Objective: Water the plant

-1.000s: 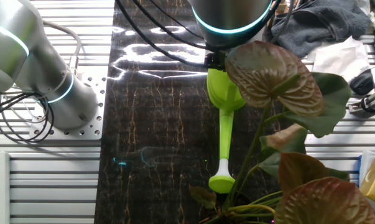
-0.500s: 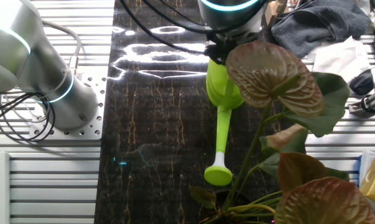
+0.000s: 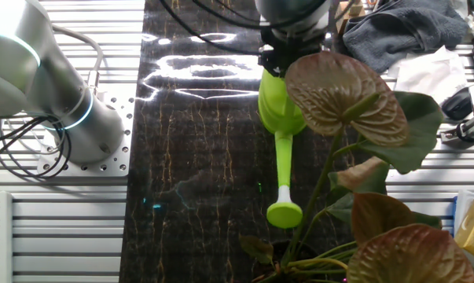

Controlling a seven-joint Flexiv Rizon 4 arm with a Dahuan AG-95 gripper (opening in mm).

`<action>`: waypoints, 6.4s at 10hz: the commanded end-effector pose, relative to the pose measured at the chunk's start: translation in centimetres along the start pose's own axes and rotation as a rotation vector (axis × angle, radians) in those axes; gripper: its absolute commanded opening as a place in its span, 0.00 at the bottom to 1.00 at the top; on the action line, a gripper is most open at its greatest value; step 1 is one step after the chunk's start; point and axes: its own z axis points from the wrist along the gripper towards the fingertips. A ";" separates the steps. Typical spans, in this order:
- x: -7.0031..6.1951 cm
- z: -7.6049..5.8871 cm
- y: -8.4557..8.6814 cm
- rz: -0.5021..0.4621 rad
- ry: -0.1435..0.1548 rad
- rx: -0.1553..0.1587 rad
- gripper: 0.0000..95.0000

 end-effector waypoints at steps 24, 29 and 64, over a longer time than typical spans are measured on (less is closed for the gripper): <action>-3.7 2.6 1.2 -0.014 0.098 -0.027 0.00; -3.5 3.9 0.9 -0.009 0.096 -0.026 0.00; -4.2 2.4 0.8 0.132 0.107 -0.028 0.80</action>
